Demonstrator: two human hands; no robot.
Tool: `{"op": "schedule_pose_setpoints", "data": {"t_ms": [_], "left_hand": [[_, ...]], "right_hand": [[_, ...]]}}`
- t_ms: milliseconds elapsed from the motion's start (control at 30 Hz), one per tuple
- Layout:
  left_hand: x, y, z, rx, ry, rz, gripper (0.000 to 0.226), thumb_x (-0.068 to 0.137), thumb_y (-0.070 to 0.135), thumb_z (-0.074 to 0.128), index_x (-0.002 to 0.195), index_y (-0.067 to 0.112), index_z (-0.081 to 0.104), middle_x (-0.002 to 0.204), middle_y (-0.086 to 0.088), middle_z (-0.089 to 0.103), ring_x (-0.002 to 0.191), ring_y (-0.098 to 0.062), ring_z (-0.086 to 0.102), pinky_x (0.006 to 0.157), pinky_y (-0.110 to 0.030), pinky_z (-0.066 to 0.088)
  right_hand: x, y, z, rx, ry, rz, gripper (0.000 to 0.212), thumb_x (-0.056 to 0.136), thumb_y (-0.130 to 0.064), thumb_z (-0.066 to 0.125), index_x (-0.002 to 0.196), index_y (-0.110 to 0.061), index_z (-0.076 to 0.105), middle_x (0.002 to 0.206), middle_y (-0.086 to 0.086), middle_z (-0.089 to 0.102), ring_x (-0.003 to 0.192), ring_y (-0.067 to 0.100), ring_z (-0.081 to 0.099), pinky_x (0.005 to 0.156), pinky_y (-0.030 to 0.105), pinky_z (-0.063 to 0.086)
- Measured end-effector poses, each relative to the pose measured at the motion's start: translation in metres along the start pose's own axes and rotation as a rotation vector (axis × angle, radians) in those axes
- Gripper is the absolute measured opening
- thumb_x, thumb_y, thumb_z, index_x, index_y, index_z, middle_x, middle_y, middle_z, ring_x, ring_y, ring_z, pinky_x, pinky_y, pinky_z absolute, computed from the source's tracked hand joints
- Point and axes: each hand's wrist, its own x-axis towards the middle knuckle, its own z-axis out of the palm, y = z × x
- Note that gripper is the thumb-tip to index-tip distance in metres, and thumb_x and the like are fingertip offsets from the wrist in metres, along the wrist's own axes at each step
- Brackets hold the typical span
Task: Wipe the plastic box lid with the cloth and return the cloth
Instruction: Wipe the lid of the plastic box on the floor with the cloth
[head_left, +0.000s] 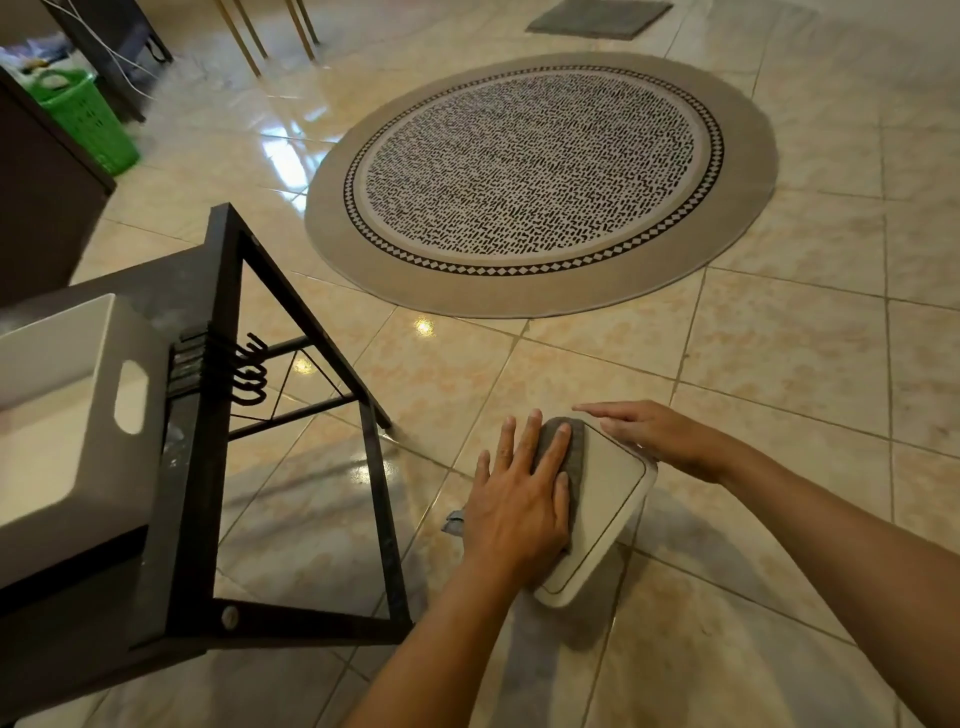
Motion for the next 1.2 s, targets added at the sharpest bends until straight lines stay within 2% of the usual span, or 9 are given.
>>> {"op": "schedule_pose_setpoints", "data": {"t_ms": [200,400,500,600,667,767,967,1133,1200], "left_hand": [[-0.003,0.008,0.003,-0.039,-0.004,-0.049,0.058,0.099,0.054,0.011,0.151,0.041,-0.011,0.164,0.001,-0.005,0.149,-0.026,0.009,0.113,-0.046,0.025],[-0.014,0.014,0.009,-0.029,0.006,-0.089,0.073,0.094,0.071,0.014,0.154,0.035,-0.002,0.164,-0.005,0.006,0.147,-0.026,0.017,0.111,-0.048,0.024],[-0.017,0.017,0.008,-0.009,0.072,-0.083,0.061,0.100,0.052,0.023,0.153,0.024,0.017,0.159,-0.011,0.026,0.142,-0.031,0.030,0.109,-0.047,0.029],[-0.011,0.015,0.000,-0.028,0.096,-0.091,0.054,0.098,0.032,0.036,0.149,0.014,0.030,0.156,-0.013,0.033,0.143,-0.030,0.030,0.114,-0.045,0.025],[-0.008,0.014,-0.006,-0.043,0.102,-0.098,0.049,0.098,0.022,0.041,0.146,0.012,0.035,0.155,-0.015,0.034,0.144,-0.029,0.028,0.117,-0.045,0.023],[-0.014,0.018,-0.009,0.001,0.137,-0.072,0.041,0.100,0.015,0.047,0.139,0.005,0.046,0.149,-0.021,0.041,0.141,-0.034,0.034,0.114,-0.050,0.029],[-0.015,0.039,-0.005,0.029,0.125,-0.141,0.052,0.103,0.039,0.029,0.140,0.007,0.047,0.152,-0.018,0.038,0.140,-0.037,0.034,0.108,-0.050,0.036],[0.011,-0.006,-0.012,0.074,0.029,0.013,0.055,0.102,0.049,0.018,0.153,0.029,0.019,0.163,-0.001,0.002,0.150,-0.025,-0.002,0.118,-0.046,-0.003],[0.014,-0.020,-0.011,0.098,0.010,0.002,0.057,0.100,0.054,0.015,0.154,0.035,0.010,0.163,0.001,-0.001,0.149,-0.024,-0.006,0.119,-0.050,-0.006]], "right_hand": [[-0.016,0.015,0.007,-0.059,0.076,-0.063,0.041,0.101,-0.019,0.044,0.142,-0.025,0.045,0.147,-0.007,0.045,0.134,0.008,0.039,0.106,0.025,0.030],[-0.018,0.029,0.029,-0.007,0.311,-0.117,0.047,0.099,-0.020,0.046,0.144,-0.030,0.040,0.148,-0.002,0.045,0.132,0.002,0.038,0.102,0.015,0.029],[-0.019,0.030,0.040,-0.031,0.412,-0.141,0.048,0.099,-0.020,0.046,0.145,-0.030,0.038,0.141,0.002,0.053,0.121,0.001,0.048,0.093,0.006,0.037],[-0.018,0.028,0.051,-0.029,0.518,-0.142,0.049,0.099,-0.017,0.046,0.147,-0.026,0.037,0.112,0.013,0.071,0.097,0.023,0.066,0.078,0.025,0.053],[-0.017,0.024,0.059,-0.005,0.591,-0.137,0.050,0.099,-0.015,0.045,0.147,-0.023,0.037,0.107,0.000,0.071,0.085,0.009,0.066,0.069,0.010,0.046],[-0.011,0.016,0.071,-0.012,0.730,-0.113,0.049,0.100,-0.012,0.041,0.148,-0.018,0.036,0.142,0.001,0.051,0.120,0.008,0.051,0.089,0.006,0.034],[-0.006,0.010,0.071,0.055,0.619,-0.073,0.044,0.101,-0.015,0.039,0.145,-0.019,0.040,0.150,0.000,0.044,0.136,0.010,0.039,0.102,0.013,0.028],[-0.009,0.013,0.057,0.090,0.509,-0.073,0.042,0.101,-0.021,0.041,0.143,-0.025,0.044,0.148,-0.005,0.044,0.132,0.004,0.038,0.102,0.017,0.028],[-0.009,0.012,0.055,0.105,0.489,-0.079,0.042,0.101,-0.023,0.042,0.143,-0.026,0.044,0.144,-0.009,0.048,0.129,0.001,0.040,0.101,0.019,0.030]]}}
